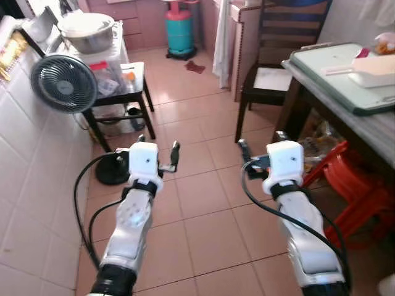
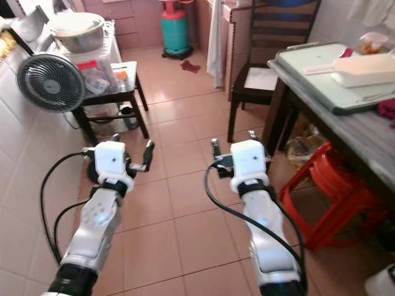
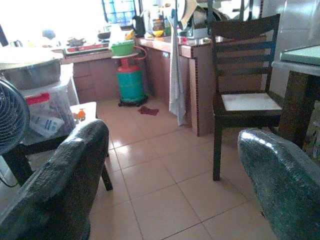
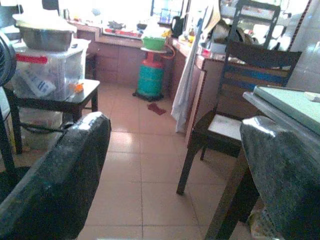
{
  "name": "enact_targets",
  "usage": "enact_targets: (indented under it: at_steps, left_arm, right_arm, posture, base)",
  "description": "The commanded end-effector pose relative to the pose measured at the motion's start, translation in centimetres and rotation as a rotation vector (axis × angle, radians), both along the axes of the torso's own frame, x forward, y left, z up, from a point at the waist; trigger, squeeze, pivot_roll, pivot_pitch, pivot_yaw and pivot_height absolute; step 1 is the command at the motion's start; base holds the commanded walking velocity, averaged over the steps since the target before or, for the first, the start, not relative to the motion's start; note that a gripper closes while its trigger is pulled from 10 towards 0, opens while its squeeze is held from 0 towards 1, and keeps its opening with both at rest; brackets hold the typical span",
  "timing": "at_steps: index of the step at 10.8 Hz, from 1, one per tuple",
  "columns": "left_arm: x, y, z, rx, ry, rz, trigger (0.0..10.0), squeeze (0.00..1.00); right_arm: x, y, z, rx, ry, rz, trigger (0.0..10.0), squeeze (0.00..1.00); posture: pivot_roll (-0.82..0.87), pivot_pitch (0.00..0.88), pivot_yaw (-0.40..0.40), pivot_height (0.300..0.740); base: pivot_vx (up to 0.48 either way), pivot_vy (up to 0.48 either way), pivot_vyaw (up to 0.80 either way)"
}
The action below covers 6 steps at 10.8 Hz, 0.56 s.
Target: Setting the table
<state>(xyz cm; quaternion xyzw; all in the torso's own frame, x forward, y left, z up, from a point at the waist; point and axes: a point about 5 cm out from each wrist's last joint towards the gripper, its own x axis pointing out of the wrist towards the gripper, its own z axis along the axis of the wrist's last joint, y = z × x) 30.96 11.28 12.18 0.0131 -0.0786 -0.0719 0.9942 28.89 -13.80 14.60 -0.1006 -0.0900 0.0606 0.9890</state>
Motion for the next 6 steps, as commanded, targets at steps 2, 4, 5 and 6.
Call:
enact_targets:
  at_steps: [2, 4, 5, 6]
  left_arm:
    - [0.0, -0.6, -0.5, 0.001, 0.010, -0.025, 10.0, 0.00]
    - [0.4, -1.1, -0.4, -0.005, -0.006, -0.033, 10.0, 0.00]
    - [0.7, -1.3, -0.4, -0.022, -0.009, -0.017, 10.0, 0.00]
    - [0.8, -1.4, -0.3, -0.045, -0.007, 0.000, 10.0, 0.00]
  right_arm:
    - [-0.4, -1.1, 0.5, -0.051, -0.006, -0.033, 10.0, 0.00]
    - [0.1, -2.2, 0.3, -0.059, 0.031, -0.065, 10.0, 0.00]
    - [0.7, -2.2, 0.1, -0.079, 0.043, -0.040, 10.0, 0.00]
    - [1.3, -2.2, -0.2, -0.067, 0.059, -0.030, 10.0, 0.00]
  posture:
    - [-0.19, 0.054, 0.032, 0.740]
    - [-0.20, 0.021, -0.050, 0.740]
    - [-0.18, 0.010, -0.063, 0.740]
    - [-0.17, 0.007, -0.034, 0.740]
  base:
    - [0.000, 0.000, 0.00]
    - [0.000, 0.000, 0.00]
    - [0.000, 0.000, 0.00]
    - [0.000, 0.000, 0.00]
